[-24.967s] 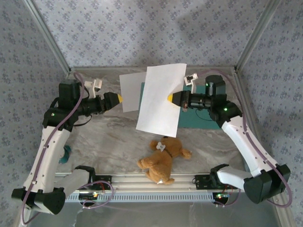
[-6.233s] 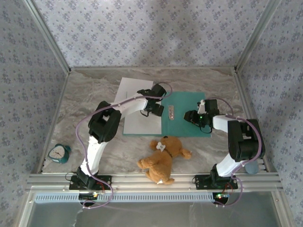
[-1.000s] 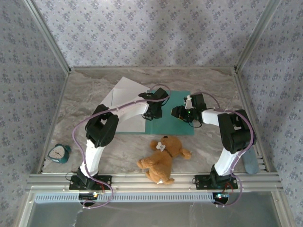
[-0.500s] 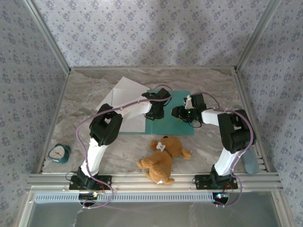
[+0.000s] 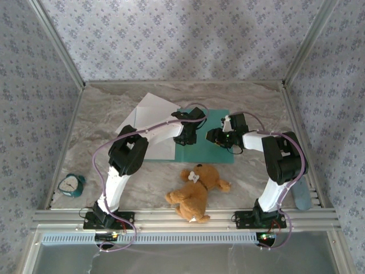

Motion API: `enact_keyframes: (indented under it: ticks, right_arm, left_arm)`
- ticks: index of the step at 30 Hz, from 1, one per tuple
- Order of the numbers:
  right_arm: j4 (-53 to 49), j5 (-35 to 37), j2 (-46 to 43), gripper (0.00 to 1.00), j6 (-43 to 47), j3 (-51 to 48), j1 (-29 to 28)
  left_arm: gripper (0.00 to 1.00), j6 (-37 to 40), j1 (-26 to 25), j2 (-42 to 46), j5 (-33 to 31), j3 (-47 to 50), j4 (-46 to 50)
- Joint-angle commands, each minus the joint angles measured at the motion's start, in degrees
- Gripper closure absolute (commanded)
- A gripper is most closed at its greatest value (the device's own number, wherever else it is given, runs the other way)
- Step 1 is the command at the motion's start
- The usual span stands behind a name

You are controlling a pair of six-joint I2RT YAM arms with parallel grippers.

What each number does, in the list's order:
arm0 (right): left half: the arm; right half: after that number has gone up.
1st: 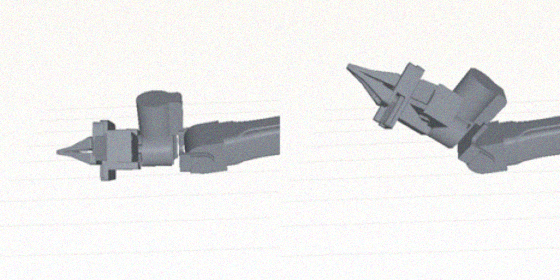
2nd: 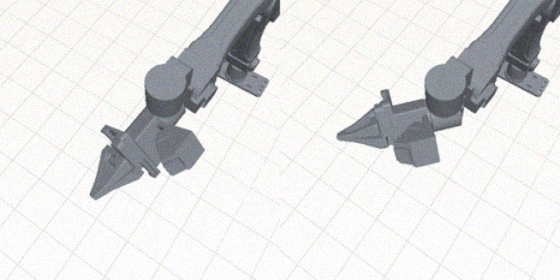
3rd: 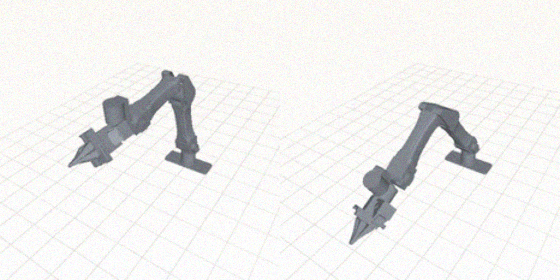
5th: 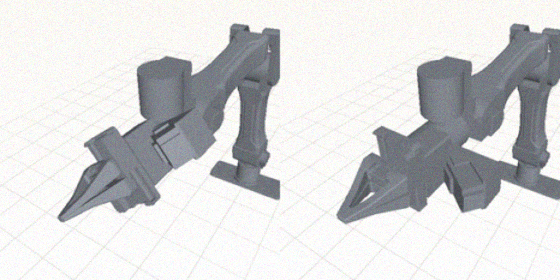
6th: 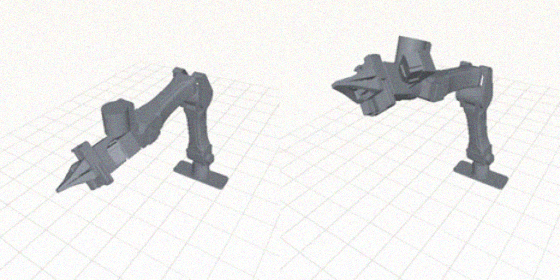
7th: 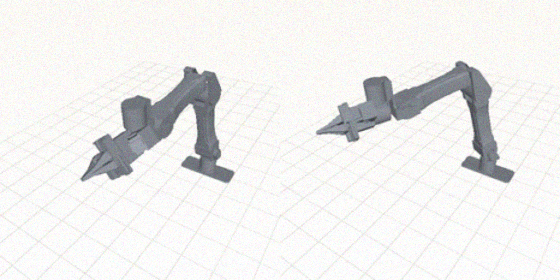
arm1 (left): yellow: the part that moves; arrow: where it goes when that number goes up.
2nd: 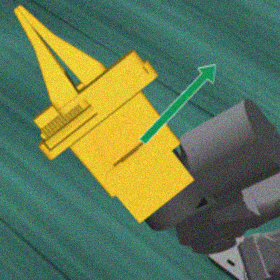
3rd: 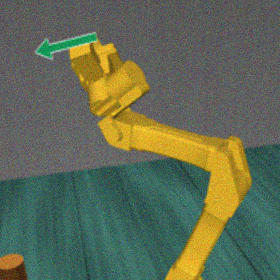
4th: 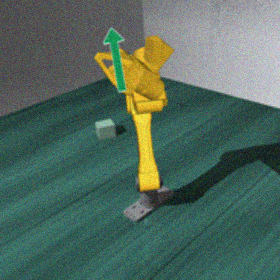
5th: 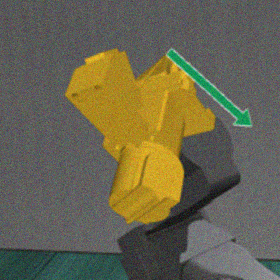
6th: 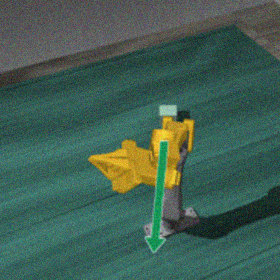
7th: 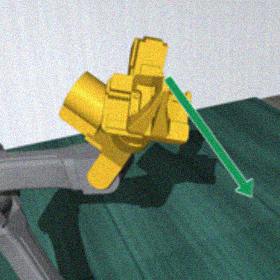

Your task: Put the files into the folder

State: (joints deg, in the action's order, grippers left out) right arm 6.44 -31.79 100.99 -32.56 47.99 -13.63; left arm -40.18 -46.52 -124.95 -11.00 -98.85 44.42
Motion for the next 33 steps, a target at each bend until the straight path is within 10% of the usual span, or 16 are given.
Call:
enact_keyframes:
  ticks: [1, 33]
  right_arm:
    - [-0.5, -0.7, 0.7, 0.50, 0.2, 0.8, 0.1]
    - [-0.5, -0.8, 0.6, 0.50, 0.2, 0.4, 0.2]
  left_arm:
    - [0.75, -0.2, -0.3, -0.9, -0.6, -1.7, 1.2]
    - [0.72, -0.1, -0.2, -1.2, 0.0, -2.3, 0.4]
